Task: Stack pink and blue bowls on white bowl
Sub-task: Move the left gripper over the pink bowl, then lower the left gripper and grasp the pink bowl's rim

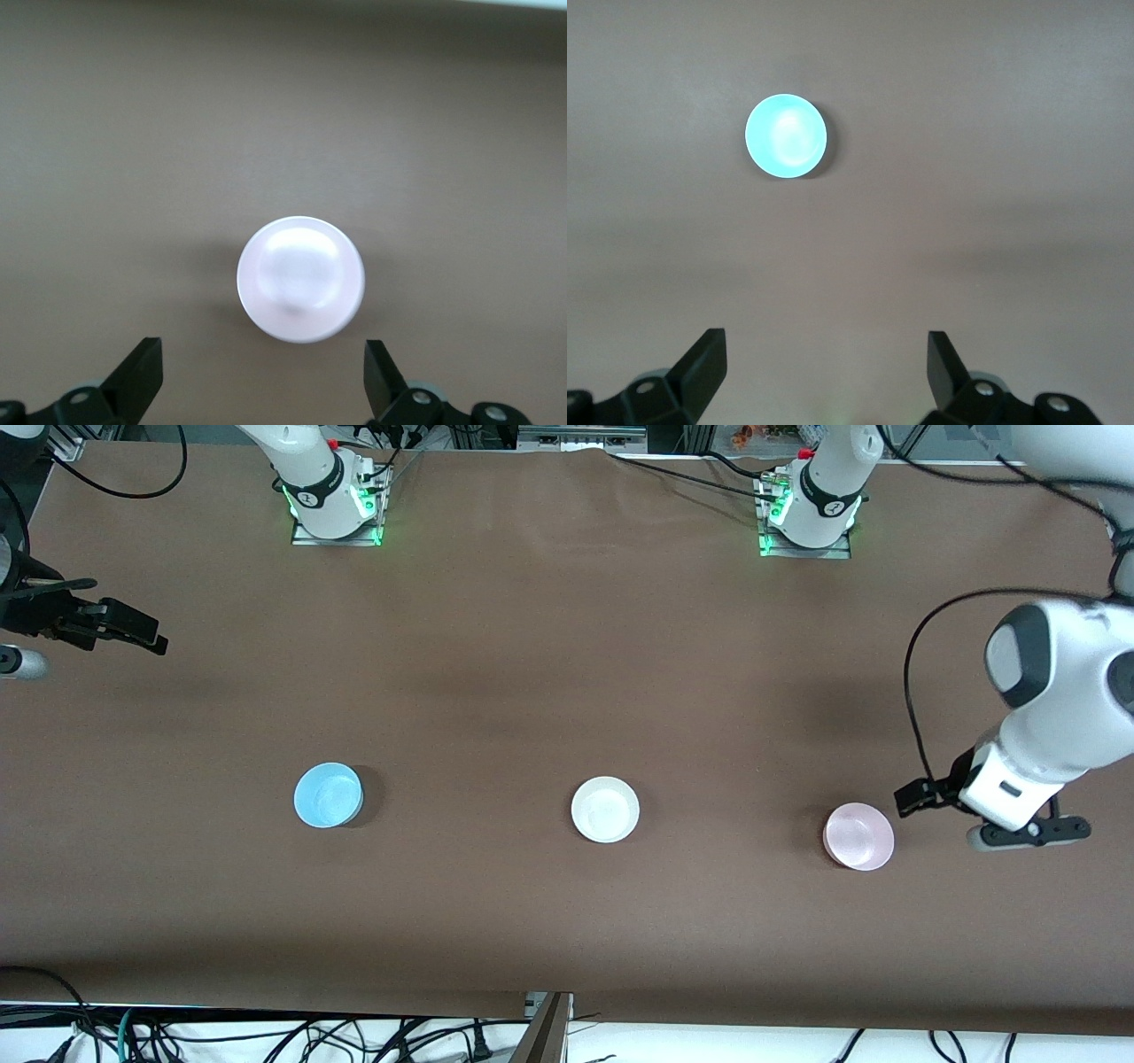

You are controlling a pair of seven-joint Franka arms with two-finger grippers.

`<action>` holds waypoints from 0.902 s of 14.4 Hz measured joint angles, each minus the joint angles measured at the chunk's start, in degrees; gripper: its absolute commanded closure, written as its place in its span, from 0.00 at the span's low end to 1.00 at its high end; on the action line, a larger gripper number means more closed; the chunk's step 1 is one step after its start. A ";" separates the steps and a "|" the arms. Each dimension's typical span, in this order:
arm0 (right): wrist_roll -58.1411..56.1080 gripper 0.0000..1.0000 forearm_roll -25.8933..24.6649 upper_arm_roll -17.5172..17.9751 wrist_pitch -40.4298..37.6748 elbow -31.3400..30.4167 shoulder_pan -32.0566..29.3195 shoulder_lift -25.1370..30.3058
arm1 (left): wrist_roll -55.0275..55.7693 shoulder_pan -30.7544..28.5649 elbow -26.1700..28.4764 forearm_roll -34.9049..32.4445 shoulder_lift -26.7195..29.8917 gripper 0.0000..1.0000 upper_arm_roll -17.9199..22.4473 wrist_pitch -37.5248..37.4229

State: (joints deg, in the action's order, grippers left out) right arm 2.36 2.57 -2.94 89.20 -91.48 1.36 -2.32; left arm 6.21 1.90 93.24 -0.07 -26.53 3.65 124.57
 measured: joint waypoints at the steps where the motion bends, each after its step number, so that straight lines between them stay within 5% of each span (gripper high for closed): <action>1: 0.00 0.00 0.00 0.00 0.00 0.00 0.00 0.00 | -0.03 -0.46 0.16 0.00 -2.10 0.00 0.00 1.75; 8: 0.00 0.00 0.00 0.16 -0.01 0.01 0.01 0.00 | -0.05 -1.43 8.87 0.00 -8.31 0.00 -0.01 18.47; 12: 0.00 0.00 0.00 0.17 -0.01 0.01 0.01 0.00 | -0.05 -1.44 10.79 0.00 -8.30 0.01 -0.01 20.34; 13: 0.00 0.00 0.00 0.17 -0.01 0.01 0.01 0.00 | -0.05 -1.44 10.79 0.00 -8.30 0.08 -0.01 20.34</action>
State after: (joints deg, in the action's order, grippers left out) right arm 2.36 2.57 -2.78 89.19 -91.48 1.38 -2.32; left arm 6.16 0.46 104.03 -0.07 -34.84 3.64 144.91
